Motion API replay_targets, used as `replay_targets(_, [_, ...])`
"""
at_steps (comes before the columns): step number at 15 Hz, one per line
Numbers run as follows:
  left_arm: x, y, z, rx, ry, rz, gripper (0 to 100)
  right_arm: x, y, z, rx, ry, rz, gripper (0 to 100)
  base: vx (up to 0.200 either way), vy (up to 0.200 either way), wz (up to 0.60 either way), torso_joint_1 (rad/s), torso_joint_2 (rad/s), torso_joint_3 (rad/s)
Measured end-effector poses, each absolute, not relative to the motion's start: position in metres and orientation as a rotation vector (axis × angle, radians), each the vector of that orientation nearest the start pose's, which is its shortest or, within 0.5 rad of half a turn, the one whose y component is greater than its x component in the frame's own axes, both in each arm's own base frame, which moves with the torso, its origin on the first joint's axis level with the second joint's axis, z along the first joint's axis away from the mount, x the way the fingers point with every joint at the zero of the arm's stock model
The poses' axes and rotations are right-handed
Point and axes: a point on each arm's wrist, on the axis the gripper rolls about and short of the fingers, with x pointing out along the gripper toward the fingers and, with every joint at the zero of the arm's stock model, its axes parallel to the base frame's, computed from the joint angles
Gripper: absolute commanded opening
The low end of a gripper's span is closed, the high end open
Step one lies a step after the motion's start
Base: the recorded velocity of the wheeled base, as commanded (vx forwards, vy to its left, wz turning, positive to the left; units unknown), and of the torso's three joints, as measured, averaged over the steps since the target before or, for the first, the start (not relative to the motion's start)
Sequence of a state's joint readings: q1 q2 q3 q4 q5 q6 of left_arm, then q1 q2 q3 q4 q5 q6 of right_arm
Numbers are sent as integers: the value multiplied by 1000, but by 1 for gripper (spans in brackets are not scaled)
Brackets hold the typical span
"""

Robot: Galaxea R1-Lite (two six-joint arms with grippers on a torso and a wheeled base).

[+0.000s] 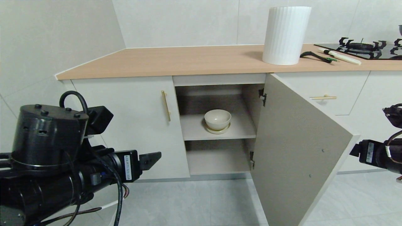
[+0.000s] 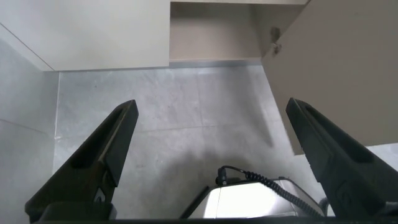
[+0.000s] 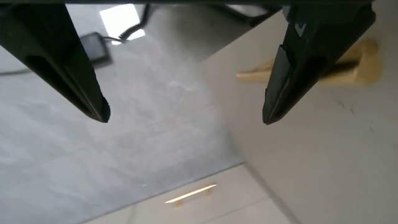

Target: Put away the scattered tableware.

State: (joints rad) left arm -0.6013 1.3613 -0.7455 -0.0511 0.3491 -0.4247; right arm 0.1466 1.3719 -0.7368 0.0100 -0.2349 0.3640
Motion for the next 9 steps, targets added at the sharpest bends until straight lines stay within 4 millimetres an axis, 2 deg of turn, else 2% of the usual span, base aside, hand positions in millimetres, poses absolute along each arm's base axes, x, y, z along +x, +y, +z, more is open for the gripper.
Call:
replay_targets(5, [177,-112,201,-155,540,-133,100,205,52,186,253,636,-102,100,0,0,0,0,0,0])
replay_targets(9, [176,-111,201,-157,536,-134,100,220,80,179,238,606,-1,100,0,0,0,0,0,0])
